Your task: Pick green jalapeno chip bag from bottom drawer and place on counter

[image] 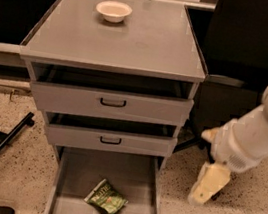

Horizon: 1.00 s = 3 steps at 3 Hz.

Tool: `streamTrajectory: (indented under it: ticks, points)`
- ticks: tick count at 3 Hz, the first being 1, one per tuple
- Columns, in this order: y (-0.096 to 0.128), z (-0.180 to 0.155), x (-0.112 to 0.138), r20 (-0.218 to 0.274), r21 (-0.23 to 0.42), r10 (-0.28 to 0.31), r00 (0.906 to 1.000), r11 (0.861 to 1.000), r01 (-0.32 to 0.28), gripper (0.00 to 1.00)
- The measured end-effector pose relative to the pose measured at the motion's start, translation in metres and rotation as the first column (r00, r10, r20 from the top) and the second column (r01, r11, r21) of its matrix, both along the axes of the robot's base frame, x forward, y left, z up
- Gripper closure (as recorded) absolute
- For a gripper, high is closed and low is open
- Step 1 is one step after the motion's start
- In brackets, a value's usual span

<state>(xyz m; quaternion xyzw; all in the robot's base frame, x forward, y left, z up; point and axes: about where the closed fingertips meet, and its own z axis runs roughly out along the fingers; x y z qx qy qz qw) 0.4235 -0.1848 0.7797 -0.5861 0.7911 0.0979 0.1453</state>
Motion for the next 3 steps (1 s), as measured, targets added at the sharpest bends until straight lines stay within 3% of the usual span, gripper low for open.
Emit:
streamTrajectory:
  ticks: [1, 2, 3]
  points:
    - [0.002, -0.047, -0.005, -0.036, 0.016, -0.011, 0.9993, 1.000, 0.012, 0.00]
    - [0.002, -0.047, -0.005, -0.036, 0.016, -0.011, 0.9993, 1.000, 0.012, 0.00]
    - [0.014, -0.074, 0.004, -0.037, 0.034, -0.017, 0.9992, 0.999, 0.018, 0.00]
